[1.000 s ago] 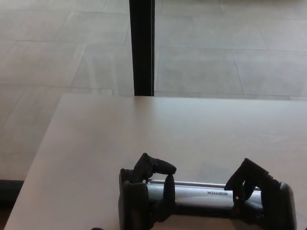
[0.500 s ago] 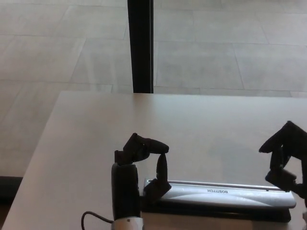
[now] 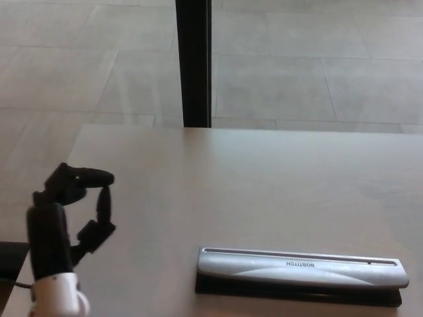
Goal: A hole pucnch is kept on the middle on the desk infront of the robot and the robot uses both its hands as fists to press on it and use it
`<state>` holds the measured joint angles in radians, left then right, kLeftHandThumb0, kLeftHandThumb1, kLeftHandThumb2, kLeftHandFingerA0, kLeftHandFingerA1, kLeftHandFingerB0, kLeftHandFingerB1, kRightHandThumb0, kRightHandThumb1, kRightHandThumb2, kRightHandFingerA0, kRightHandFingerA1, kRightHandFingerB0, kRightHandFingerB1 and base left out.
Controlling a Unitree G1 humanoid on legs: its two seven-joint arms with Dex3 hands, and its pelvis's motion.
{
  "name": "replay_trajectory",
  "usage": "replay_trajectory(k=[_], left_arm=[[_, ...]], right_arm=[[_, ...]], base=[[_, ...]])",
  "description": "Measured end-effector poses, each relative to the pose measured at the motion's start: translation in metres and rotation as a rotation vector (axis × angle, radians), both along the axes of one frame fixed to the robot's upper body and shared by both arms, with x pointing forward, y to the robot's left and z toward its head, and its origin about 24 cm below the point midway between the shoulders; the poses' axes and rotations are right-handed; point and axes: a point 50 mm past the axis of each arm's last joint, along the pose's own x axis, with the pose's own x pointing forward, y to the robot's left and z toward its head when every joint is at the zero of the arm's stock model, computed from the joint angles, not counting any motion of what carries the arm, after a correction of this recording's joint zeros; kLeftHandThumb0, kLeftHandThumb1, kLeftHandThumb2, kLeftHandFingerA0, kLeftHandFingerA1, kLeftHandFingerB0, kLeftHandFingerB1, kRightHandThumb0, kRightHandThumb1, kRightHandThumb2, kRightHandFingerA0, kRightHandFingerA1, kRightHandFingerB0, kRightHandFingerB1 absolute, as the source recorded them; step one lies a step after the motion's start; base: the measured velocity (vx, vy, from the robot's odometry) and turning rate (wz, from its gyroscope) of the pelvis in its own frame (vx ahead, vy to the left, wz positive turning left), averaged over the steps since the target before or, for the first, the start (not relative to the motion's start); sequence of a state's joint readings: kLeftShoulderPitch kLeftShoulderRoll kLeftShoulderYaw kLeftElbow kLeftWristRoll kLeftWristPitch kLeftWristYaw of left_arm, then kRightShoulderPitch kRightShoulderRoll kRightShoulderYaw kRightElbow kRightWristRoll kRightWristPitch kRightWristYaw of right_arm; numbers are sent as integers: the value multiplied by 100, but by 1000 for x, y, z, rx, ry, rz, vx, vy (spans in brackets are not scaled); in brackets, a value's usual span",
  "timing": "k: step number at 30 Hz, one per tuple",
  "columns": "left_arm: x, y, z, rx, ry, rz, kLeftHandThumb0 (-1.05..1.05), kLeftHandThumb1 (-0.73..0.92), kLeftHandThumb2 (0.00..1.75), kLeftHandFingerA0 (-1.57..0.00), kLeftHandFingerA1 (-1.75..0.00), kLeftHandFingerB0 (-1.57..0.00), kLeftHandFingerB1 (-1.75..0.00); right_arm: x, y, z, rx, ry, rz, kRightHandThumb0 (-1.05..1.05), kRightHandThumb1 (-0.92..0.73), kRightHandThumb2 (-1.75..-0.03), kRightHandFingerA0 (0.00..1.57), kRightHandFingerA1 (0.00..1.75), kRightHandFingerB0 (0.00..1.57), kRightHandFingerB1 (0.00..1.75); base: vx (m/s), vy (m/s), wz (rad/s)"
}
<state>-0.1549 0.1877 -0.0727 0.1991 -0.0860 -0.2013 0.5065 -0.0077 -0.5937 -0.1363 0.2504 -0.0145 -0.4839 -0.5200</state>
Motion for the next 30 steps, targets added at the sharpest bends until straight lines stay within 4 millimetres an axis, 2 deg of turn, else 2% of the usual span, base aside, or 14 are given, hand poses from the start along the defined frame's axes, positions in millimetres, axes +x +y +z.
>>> replay_trajectory(k=[1,3,5,7,9,10,12,13,14,16,21,26,28,30], left_arm=[[-2,13,1,7,7,32,-47,46,98,-129,-135,-94,-92],[-6,33,4,23,18,87,-50,62,65,-103,-167,-97,-80],[-15,65,5,39,45,172,-53,57,69,-102,-167,-96,-79],[-26,90,5,42,71,250,-56,59,78,-110,-156,-82,-64],[-37,112,4,36,93,314,-61,66,73,-81,-125,-70,-51],[-45,124,3,24,106,355,-60,68,71,-73,-119,-71,-51],[-60,142,0,-5,124,418,-60,68,71,-73,-119,-71,-51],[-67,149,-2,-21,130,446,-63,69,71,-74,-114,-74,-53],[-72,154,-3,-33,134,466,-64,74,73,-77,-125,-74,-56],[-87,167,-6,-65,143,519,-64,68,76,-80,-128,-78,-60],[-135,200,-24,-157,200,683,-66,77,74,-86,-96,-86,-77],[-182,213,-52,-263,282,831,-68,54,68,-99,-71,-94,-66],[-200,214,-64,-308,319,882,-68,59,65,-92,-63,-82,-66],[-216,214,-75,-349,352,924,-65,63,60,-91,-61,-69,-65]], right_arm=[[-5,-10,2,-1,12,-32,-72,-73,-62,101,112,71,59],[-13,-26,3,-2,34,-86,-74,-73,-63,98,107,69,62],[-28,-51,3,6,75,-174,-73,-68,-61,102,91,64,60],[-42,-72,2,26,110,-253,-75,-73,-62,95,83,54,63],[-55,-88,-1,53,138,-318,-79,-69,-60,98,75,56,68],[-63,-97,-3,75,152,-360,-78,-52,-99,96,86,55,73],[-77,-111,-7,115,171,-425,-78,-52,-99,96,86,55,73],[-83,-117,-9,134,176,-455,-78,-76,-63,96,79,56,73],[-87,-121,-10,149,178,-476,-81,-59,-99,81,84,42,73],[-99,-132,-13,193,179,-532,-78,-80,-64,78,81,53,79],[-134,-156,-23,342,153,-686,-71,-82,-63,63,93,6,69],[-161,-165,-40,506,100,-787,-69,-83,-65,47,80,11,61],[-171,-166,-51,578,88,-822,-66,-76,-64,80,115,28,69],[-180,-165,-62,649,75,-856,-67,-80,-66,71,116,43,92]], base=[[0,0,0],[0,0,0],[0,0,0],[0,0,0],[0,0,0],[0,0,0],[0,0,0],[0,0,0],[0,0,0],[0,0,0],[0,0,0],[0,0,0],[0,0,0],[0,0,0]])
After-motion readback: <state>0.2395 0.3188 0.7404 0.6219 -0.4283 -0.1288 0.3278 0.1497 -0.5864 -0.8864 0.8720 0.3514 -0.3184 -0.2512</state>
